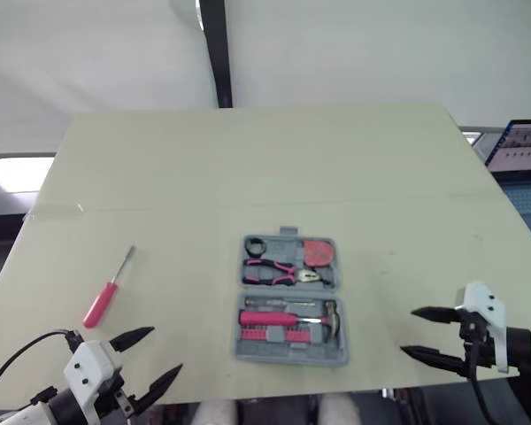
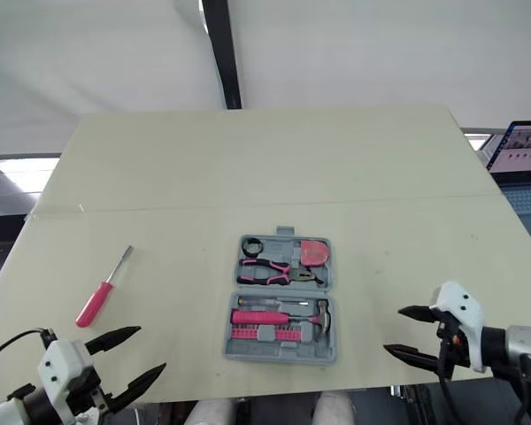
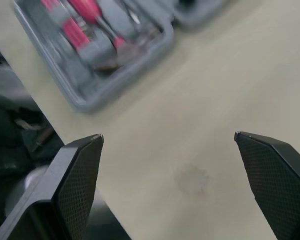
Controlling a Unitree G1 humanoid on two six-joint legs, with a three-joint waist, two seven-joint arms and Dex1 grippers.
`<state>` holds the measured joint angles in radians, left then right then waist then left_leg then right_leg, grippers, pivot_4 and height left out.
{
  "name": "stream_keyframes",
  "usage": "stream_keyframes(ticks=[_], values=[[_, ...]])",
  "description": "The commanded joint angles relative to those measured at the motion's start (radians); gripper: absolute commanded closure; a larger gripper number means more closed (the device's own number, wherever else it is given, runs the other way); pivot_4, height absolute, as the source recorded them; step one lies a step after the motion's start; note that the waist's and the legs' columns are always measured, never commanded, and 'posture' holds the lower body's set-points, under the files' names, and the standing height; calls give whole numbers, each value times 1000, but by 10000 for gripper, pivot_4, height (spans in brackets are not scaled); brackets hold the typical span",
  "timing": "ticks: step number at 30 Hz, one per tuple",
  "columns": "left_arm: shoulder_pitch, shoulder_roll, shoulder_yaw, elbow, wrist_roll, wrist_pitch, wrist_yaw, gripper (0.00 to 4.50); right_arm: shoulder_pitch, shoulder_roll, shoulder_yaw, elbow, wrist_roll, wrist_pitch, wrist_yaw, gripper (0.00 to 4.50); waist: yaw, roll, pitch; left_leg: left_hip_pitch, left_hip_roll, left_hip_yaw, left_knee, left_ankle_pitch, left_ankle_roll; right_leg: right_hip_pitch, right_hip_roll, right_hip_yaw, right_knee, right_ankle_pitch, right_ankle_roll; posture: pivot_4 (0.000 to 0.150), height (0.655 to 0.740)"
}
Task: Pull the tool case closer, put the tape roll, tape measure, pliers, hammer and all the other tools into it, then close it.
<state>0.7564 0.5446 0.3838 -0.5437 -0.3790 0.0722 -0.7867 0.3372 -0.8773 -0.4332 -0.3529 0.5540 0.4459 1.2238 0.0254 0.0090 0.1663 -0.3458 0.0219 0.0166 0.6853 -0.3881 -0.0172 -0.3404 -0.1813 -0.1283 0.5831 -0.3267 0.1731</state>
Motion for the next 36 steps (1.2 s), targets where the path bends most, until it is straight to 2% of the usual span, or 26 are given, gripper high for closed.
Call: stream_keyframes(ticks=[1,4,10,13,15,17,23,29,36], values=[[8,-2,15,-39,-25,40,18,0,-6,12,-90,-51,118,-28,63,673,0,-1,1,1,0,0,0,0,0,0,0,0,0,0,0,1500,7400],[-15,-28,-2,-67,-45,109,77,0,-4,62,-83,-97,105,-133,66,673,0,-3,2,1,0,0,0,0,0,1,0,0,0,0,0,1500,7400],[-88,-61,-18,-132,-41,261,218,0,-30,74,-38,-118,92,-162,37,673,1,-3,2,2,0,0,0,0,0,1,0,1,1,0,0,1500,7400],[-160,-73,70,-191,-164,462,355,0,-39,52,-48,-109,116,-150,61,673,1,-3,2,2,0,0,0,0,0,1,0,1,2,0,0,1500,7400],[-224,-68,167,-201,-199,585,470,0,-50,39,-47,-94,127,-143,78,673,1,-3,2,3,0,0,0,0,0,2,0,1,2,0,0,1500,7400],[-271,-35,236,-185,-222,669,511,0,-61,30,-37,-80,137,-134,88,673,0,-4,2,4,0,0,0,0,-1,2,0,1,2,0,0,1500,7400],[-286,76,291,-92,-170,766,497,0,-96,23,7,-53,120,-131,73,673,-1,-4,2,4,0,1,0,0,-1,2,1,2,2,0,0,1500,7400],[-339,172,219,111,-90,690,391,0,-107,27,17,-63,132,-115,41,673,3,-3,2,4,0,2,-1,0,-1,1,1,3,2,0,0,1500,7400],[-492,209,91,325,1,580,323,0,-68,25,-14,-94,136,-108,16,673,1,-4,2,4,0,2,-1,0,-1,0,1,3,3,0,0,1500,7400]])
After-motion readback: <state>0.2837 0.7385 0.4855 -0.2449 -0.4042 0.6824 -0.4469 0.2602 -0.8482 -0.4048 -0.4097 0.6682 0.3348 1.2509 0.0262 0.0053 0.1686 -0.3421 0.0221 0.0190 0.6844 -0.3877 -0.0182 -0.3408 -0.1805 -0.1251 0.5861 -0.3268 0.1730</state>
